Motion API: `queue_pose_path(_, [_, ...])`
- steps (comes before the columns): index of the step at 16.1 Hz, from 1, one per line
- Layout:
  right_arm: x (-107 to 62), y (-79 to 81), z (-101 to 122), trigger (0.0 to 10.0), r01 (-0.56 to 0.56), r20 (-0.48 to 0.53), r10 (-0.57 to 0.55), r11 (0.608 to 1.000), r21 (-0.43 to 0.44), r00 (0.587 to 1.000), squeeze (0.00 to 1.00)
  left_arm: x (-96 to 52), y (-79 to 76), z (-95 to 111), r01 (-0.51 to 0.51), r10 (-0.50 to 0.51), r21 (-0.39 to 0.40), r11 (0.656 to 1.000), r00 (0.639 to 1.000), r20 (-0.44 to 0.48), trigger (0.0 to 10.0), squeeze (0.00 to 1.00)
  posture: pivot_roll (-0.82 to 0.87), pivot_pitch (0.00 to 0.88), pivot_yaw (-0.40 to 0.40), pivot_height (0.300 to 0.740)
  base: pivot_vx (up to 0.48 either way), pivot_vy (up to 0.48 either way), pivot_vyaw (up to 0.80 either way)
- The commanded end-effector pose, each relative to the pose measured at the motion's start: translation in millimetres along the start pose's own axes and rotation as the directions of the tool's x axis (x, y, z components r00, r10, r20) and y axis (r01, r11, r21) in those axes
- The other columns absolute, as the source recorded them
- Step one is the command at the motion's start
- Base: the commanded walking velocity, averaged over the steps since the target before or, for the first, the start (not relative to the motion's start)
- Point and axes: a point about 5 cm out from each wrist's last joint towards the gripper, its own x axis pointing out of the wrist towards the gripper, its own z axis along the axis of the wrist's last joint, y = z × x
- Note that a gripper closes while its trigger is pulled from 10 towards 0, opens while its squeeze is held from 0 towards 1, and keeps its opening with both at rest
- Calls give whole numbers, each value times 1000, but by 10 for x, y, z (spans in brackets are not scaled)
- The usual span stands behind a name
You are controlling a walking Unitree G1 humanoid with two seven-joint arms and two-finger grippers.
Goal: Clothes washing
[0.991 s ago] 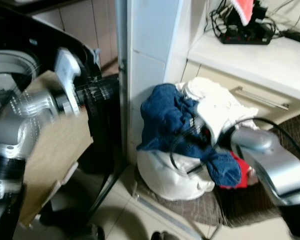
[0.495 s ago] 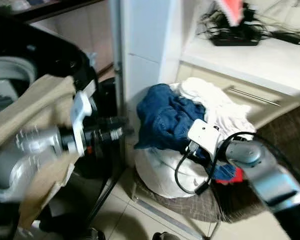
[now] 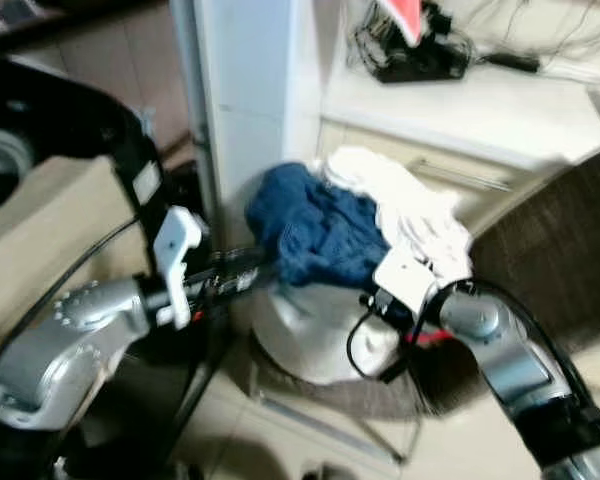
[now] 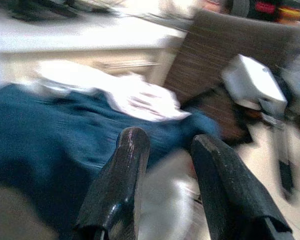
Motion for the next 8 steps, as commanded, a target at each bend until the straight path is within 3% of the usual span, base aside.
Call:
queue_pose_path(1, [-52,-126,245,10000,75,137,-82,996,56,987,0,-4,96,11,-130,130,10,991,991,20,10000,0,-67,54,-43,740,0,0,0])
queue_pose_path(2, [-83,-149,353,10000,107,196,-129,987,118,972,0,-2,102,40,-166,166,7,986,985,54,10000,0,-66,54,-48,740,0,0,0])
queue_pose_path(3, [-191,-149,560,10000,223,271,-332,904,364,904,0,-22,72,111,-247,246,-3,969,961,129,10000,0,-60,59,-64,740,0,0,0])
queue_pose_path(4, [-215,-118,563,10000,250,262,-385,867,430,885,0,-27,69,108,-268,271,-40,963,953,136,10000,0,-60,60,-64,740,0,0,0])
queue_pose_path(5, [-274,-5,541,10000,281,246,-455,808,517,856,0,-60,69,142,-317,315,-17,948,929,192,10000,0,-60,64,-62,740,0,0,0])
queue_pose_path(8, [-379,243,518,10000,374,193,-576,713,593,794,0,-155,108,-41,-437,436,-17,899,892,122,10000,0,-79,71,-49,740,0,0,0])
